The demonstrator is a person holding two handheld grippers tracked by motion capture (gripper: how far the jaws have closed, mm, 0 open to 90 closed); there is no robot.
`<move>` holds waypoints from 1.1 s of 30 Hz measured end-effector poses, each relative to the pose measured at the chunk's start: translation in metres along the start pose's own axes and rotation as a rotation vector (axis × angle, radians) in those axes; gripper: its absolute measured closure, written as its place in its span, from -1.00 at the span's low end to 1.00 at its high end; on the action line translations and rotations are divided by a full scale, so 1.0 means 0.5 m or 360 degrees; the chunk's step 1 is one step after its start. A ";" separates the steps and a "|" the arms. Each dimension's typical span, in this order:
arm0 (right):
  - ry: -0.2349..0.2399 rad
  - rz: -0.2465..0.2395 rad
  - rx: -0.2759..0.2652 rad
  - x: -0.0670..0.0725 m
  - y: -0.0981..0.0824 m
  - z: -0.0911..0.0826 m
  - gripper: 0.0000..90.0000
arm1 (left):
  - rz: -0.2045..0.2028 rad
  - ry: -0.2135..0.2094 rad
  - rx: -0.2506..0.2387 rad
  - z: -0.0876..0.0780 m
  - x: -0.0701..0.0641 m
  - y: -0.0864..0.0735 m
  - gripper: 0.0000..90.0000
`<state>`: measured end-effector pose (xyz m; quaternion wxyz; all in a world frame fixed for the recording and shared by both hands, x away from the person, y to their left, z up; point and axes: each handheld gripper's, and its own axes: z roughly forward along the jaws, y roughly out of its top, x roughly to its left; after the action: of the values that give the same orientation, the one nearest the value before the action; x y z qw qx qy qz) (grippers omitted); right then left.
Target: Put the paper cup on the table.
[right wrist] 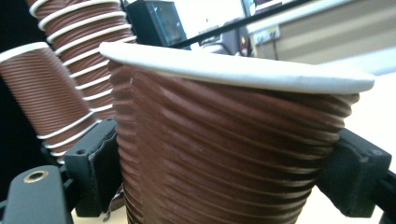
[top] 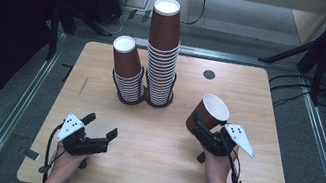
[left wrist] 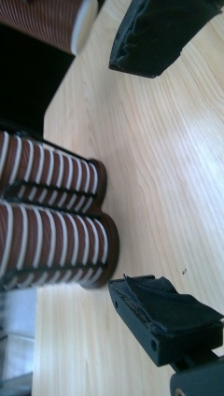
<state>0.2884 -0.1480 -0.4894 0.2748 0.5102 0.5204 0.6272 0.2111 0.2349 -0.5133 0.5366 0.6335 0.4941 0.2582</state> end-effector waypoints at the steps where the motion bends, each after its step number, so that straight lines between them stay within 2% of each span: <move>1: -0.0003 -0.0023 -0.0013 -0.007 0.001 -0.001 -0.71 | 0.0000 0.0000 0.0000 0.000 0.000 0.000 -1.00; 3: -0.0007 -0.0037 -0.0026 -0.015 0.001 -0.002 -0.70 | 0.0012 0.0063 0.0013 -0.004 0.007 -0.007 -1.00; 4: -0.0037 -0.0065 -0.0052 -0.031 0.000 -0.002 -0.70 | 0.0004 0.0133 0.0024 -0.006 0.017 -0.013 -1.00; 5: -0.0037 -0.0065 -0.0052 -0.031 0.000 -0.002 -0.70 | 0.0004 0.0133 0.0024 -0.006 0.017 -0.013 -1.00; 7: -0.0064 -0.0111 -0.0024 -0.050 0.007 0.001 -0.70 | 0.0007 0.0206 0.0000 -0.012 0.030 -0.019 -1.00; 8: -0.0064 -0.0111 -0.0024 -0.050 0.007 0.001 -0.70 | 0.0007 0.0206 0.0000 -0.012 0.030 -0.019 -1.00; 10: -0.0093 -0.0165 -0.0066 -0.067 0.016 0.002 -0.70 | 0.0020 0.0251 -0.0005 -0.015 0.037 -0.022 -1.00; 12: -0.0088 -0.0149 -0.0081 -0.074 0.018 0.003 -0.70 | 0.0036 0.0302 -0.0019 -0.019 0.044 -0.028 -1.00; 13: -0.0086 -0.0125 -0.0097 -0.090 0.020 0.006 -0.70 | 0.0043 0.0357 -0.0038 -0.023 0.049 -0.031 -1.00; 14: -0.0088 -0.0121 -0.0098 -0.099 0.021 0.007 -0.70 | 0.0040 0.0382 -0.0059 -0.025 0.052 -0.033 -1.00; 17: -0.0118 -0.0143 -0.0104 -0.112 0.019 0.010 -0.70 | 0.0022 0.0394 -0.0071 -0.031 0.061 -0.036 -1.00; 20: -0.0167 -0.0226 -0.0161 -0.132 0.020 0.012 -0.70 | -0.0006 0.0418 -0.0026 -0.035 0.075 -0.039 -1.00; 22: -0.0232 -0.0276 -0.0188 -0.150 0.022 0.015 -0.70 | 0.0009 0.0452 -0.0013 -0.040 0.087 -0.045 -1.00; 28: -0.0310 -0.0319 -0.0153 -0.183 0.016 0.018 -0.70 | 0.0010 0.0482 -0.0013 -0.043 0.102 -0.059 -1.00; 29: -0.0342 -0.0338 -0.0142 -0.196 0.014 0.017 -0.70 | 0.0005 0.0472 -0.0015 -0.043 0.105 -0.061 -1.00; 31: -0.0353 -0.0348 -0.0141 -0.202 0.012 0.017 -0.70 | 0.0004 0.0461 -0.0023 -0.044 0.105 -0.061 -1.00; 33: -0.0396 -0.0374 -0.0095 -0.216 0.005 0.017 -0.70 | -0.0024 0.0443 -0.0020 -0.045 0.109 -0.063 -1.00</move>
<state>0.3323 -0.2401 -0.5259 0.4236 0.5111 0.5196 0.5379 0.2015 0.2916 -0.5475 0.4688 0.5844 0.5667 0.3428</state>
